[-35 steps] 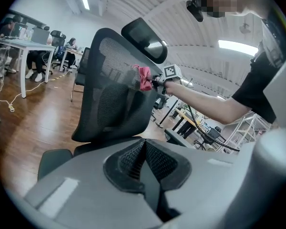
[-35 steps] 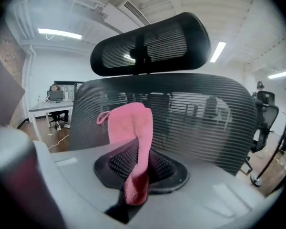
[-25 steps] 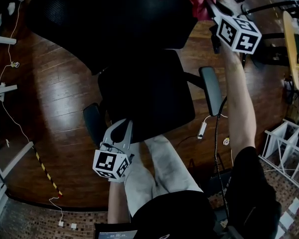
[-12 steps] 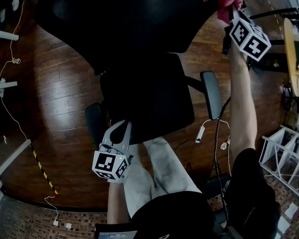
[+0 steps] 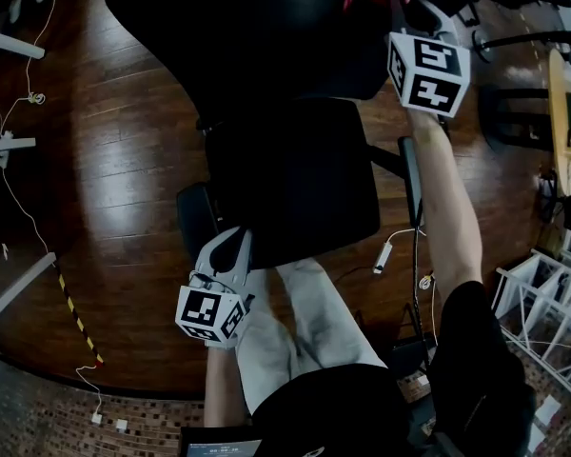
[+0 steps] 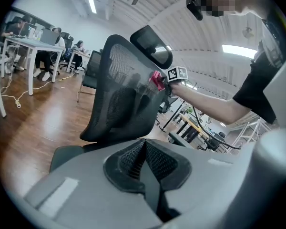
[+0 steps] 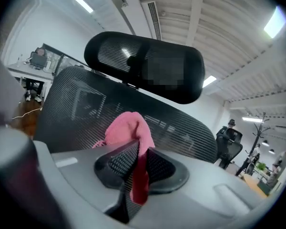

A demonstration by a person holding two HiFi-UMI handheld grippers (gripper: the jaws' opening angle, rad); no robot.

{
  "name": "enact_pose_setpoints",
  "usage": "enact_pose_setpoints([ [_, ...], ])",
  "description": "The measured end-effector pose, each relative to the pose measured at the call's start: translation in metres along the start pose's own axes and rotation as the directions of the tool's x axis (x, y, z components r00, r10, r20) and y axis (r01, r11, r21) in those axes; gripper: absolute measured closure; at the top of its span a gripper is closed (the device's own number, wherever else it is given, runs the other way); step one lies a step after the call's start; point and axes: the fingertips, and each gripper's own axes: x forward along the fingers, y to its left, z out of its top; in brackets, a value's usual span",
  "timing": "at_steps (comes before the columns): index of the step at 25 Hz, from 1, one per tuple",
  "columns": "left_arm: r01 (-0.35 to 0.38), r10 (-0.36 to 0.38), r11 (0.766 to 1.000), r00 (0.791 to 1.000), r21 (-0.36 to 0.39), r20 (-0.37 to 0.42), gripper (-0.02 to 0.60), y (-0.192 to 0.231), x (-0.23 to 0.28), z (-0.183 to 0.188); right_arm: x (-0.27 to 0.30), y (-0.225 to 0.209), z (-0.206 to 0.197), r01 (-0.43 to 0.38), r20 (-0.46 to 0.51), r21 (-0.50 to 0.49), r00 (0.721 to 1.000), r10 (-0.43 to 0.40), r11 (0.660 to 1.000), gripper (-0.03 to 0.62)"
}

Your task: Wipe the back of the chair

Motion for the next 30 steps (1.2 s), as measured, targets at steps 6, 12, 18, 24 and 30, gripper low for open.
enact_pose_setpoints([
  [6,-0.028,0.028,0.999,0.999,-0.016,0.018,0.588,0.018,-0.028,-0.003,0.001,0.076,0.035,-0.081,0.053,-0.061,0.995,0.084,0.995,0.543],
  [12,-0.062,0.064,0.997,0.997,-0.036,0.041,0.588,0.036,-0.055,-0.004,-0.001,0.151,0.073,-0.184,0.104,-0.096,0.976,0.194,0.978,0.543],
  [18,-0.087,0.091,0.995,0.994,-0.056,0.065,0.588,0.052,-0.075,-0.005,-0.005,0.225,0.108,-0.299,0.145,-0.094,0.94,0.31,0.95,0.543],
  [24,-0.104,0.109,0.992,0.991,-0.069,0.074,0.588,0.062,-0.09,-0.008,-0.02,0.288,0.145,-0.496,0.218,0.03,0.851,0.478,0.868,0.545],
  [30,-0.117,0.123,0.99,0.989,-0.076,0.081,0.588,0.067,-0.098,-0.009,-0.019,0.31,0.165,-0.618,0.275,0.225,0.782,0.56,0.753,0.546],
])
